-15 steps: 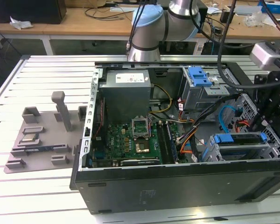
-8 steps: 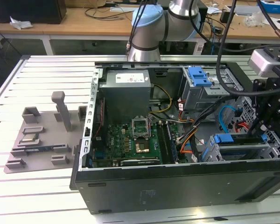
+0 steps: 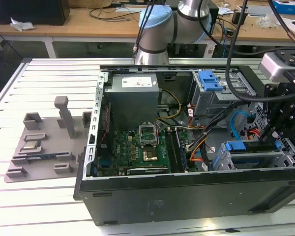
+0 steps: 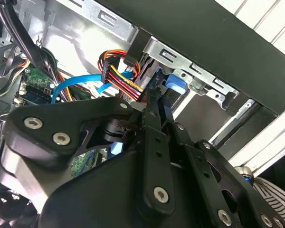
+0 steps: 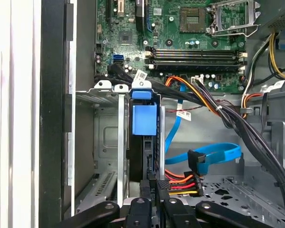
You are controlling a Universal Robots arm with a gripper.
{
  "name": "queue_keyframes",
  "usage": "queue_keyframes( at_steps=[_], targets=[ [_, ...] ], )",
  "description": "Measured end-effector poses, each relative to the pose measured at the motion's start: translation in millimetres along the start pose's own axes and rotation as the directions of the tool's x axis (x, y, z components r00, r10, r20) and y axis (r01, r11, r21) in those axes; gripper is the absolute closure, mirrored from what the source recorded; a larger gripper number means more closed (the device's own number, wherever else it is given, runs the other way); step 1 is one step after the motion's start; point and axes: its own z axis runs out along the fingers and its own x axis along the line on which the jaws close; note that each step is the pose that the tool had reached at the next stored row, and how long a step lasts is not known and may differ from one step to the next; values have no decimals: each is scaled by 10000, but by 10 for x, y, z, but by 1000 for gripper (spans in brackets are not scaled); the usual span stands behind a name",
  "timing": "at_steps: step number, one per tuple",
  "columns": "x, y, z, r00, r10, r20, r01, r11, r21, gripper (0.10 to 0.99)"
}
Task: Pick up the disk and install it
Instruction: 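Insert the first disk wire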
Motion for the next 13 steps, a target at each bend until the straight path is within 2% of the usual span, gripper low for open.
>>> queue_keyframes(
  at_steps=[6,13],
  targets=[
    [-1,3,58,9999,104,-7,-104,9999,-3,918],
    [-1,7,70,9999,103,9,-103,9999,-4,906]
  ],
)
